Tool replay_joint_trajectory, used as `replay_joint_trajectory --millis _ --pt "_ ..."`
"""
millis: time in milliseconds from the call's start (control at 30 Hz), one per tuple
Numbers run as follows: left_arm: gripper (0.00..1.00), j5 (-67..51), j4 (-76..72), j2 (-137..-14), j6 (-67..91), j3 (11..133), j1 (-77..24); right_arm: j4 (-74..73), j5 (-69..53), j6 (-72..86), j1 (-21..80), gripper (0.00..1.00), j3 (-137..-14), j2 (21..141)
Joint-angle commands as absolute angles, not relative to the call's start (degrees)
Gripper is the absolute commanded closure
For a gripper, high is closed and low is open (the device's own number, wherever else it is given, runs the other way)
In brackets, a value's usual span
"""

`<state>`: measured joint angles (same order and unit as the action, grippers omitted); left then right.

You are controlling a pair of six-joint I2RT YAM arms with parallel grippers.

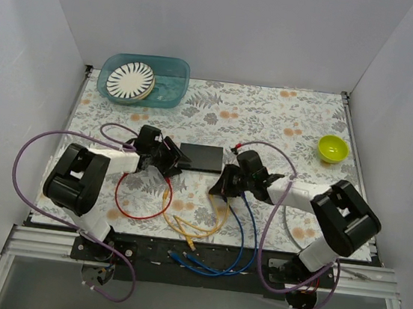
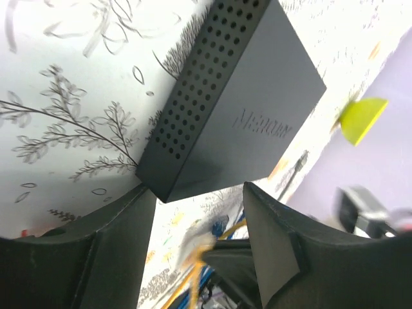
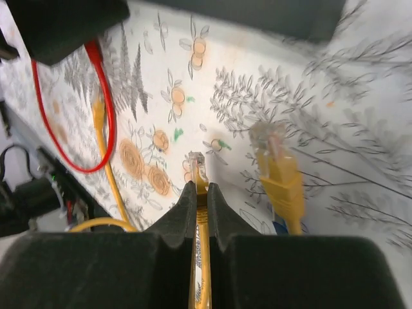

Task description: Pull the plug from the switch port

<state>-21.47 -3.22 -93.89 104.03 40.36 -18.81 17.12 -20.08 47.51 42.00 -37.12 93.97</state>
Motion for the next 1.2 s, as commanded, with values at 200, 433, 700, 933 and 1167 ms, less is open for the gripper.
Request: replay_joint_trajectory --millis 200,433,700,933,1167 --pt "0.41 -16.5 -0.4 -85.4 102.7 43.4 -17.4 -15.6 6.7 32.9 35.7 0.99 -39.7 77.7" --pt "0.30 -13.5 7.5 -79.9 102.3 46.1 -17.2 -20.8 10.4 31.0 35.4 0.68 -39.6 69.0" --pt "0.31 -6.6 21.9 -71.1 101.8 47.0 -17.2 -23.0 10.9 30.0 35.5 0.33 -47.6 57.7" --pt "0.56 -5.1 29.8 -66.9 103.2 36.0 -19.9 -26.5 5.7 29.2 35.6 0.44 -51.3 52.4" --pt "0.72 -2.0 30.9 -68.5 108.4 33.0 -32.5 -29.6 5.3 28.0 35.6 0.47 -52.5 46.9"
